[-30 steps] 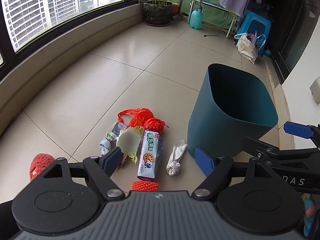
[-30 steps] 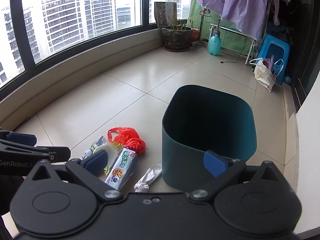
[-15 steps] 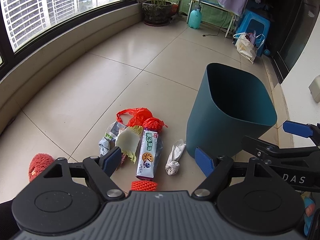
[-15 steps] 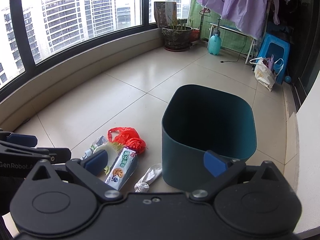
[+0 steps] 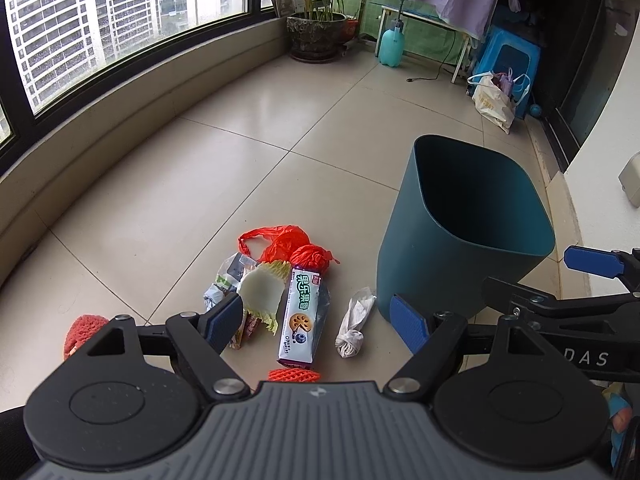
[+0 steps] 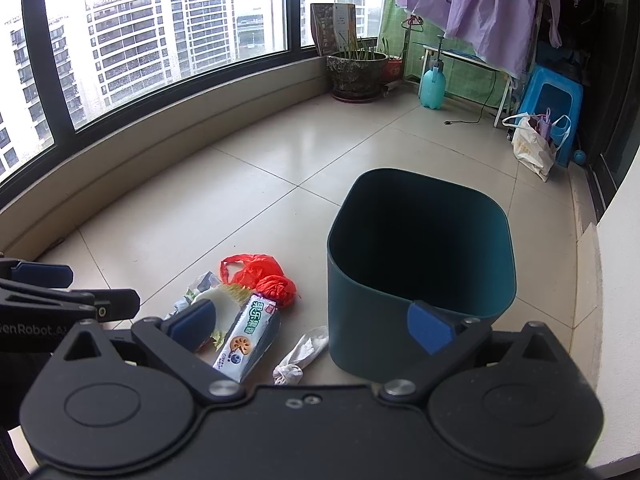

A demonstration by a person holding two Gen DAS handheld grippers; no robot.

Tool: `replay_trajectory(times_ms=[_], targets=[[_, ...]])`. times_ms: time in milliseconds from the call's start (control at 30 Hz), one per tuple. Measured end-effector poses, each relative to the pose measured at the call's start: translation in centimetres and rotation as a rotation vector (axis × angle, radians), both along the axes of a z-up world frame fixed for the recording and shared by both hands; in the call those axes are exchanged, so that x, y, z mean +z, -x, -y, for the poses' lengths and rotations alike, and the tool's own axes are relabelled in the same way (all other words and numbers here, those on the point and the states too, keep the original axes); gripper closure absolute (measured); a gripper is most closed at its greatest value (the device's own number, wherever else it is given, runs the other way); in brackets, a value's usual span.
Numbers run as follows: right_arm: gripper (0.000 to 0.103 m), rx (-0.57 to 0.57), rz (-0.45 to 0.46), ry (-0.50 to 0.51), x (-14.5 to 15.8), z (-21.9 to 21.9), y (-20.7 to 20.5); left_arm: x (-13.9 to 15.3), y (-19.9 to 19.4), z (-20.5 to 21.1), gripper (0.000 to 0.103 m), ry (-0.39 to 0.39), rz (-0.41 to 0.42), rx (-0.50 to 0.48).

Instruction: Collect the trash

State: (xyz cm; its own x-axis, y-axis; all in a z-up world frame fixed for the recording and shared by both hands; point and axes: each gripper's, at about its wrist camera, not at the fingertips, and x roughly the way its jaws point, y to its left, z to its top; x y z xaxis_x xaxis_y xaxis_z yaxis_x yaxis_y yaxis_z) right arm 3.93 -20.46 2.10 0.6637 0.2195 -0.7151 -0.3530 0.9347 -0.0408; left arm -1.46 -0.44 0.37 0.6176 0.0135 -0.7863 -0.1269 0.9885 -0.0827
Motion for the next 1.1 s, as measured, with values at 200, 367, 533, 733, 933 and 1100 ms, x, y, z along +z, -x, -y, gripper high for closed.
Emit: replay_trajectory(times_ms=[200, 367, 533, 733, 933, 1100], targets=[[0.001, 0.004, 0.001, -0.008, 0.3, 0.3, 0.3, -0.1, 0.5, 0.0, 0.023, 0.007, -0.012, 0.006], [0.001, -0.005, 0.01, -0.011, 0.3, 0.5, 0.4, -0.1, 1.1, 0.1, 0.023, 0.012, -0.011, 0.001], [0.001, 0.004, -0.02, -0.031, 0.2, 0.7, 0.4, 0.1, 1.3, 0.1, 0.023, 0.015, -0.004, 0.004], [0.004, 0.003, -0.056, -0.044, -0.1, 0.8, 0.2, 0.0, 1.4, 0.0, 0.023, 0.016, -0.008, 0.008], [0.004, -0.071, -0.06, -0.067, 1.4, 3.0, -1.9, -0.4, 1.0, -0.2, 0.023, 0.017, -0.025, 0.018], [0.004, -0.157, -0.014, 0.003, 2.7, 5.9, -5.4, -1.3, 0.1, -0.6, 0.023, 0.009, -0.052, 0.035]])
